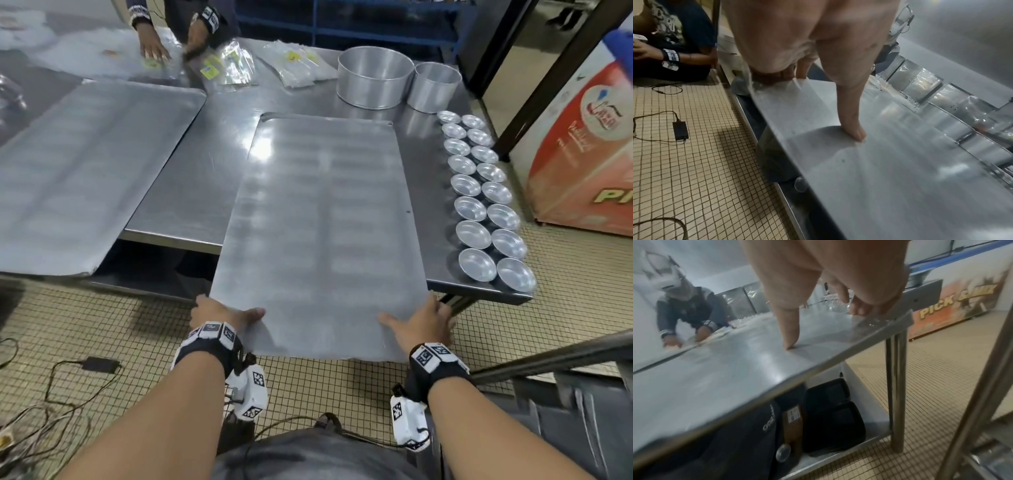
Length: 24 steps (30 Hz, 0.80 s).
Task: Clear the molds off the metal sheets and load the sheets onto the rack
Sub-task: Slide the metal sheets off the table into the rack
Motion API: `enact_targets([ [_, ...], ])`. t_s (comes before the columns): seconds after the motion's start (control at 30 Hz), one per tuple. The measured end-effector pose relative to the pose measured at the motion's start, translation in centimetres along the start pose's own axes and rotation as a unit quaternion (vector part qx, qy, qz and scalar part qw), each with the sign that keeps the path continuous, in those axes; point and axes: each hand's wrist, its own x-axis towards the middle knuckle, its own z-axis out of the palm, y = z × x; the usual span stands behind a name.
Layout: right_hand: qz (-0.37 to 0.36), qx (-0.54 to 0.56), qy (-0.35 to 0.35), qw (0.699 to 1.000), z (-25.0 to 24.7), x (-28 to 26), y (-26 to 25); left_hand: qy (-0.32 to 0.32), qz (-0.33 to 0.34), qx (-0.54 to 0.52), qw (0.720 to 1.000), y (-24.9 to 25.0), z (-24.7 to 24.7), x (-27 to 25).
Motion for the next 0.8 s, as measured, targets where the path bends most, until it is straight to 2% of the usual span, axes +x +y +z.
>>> enact_targets([
  [0.1,0.075,0.077,-0.046,0.993,-0.5,1.3,0.4,-0.011,-0.023,-0.044,0.999,0.2,-0.5,0.7],
  [0.17,0.112,0.177,-0.095,0.973,-0.5,1.7,0.6,-0.007,-0.034,-0.062,0.997,0.3,-0.8,0.9],
  [0.27,0.147,0.24,-0.114,0.953,-0.1,1.7,0.6,0.003,-0.034,-0.077,0.996,0.5,-1.5,1.2],
  [0.43,0.153,0.274,-0.125,0.941,1.9,2.2,0.7,0.025,-0.02,-0.087,0.996,0.1,-3.3,1.6],
  [0.63,0.141,0.261,-0.16,0.941,1.5,-1.1,-3.2,0.042,-0.027,-0.089,0.995,-1.4,-6.4,2.0],
  [0.8,0.127,0.262,-0.178,0.94,4.1,-4.3,-6.5,0.062,-0.038,-0.109,0.991,-4.3,-10.7,4.6],
])
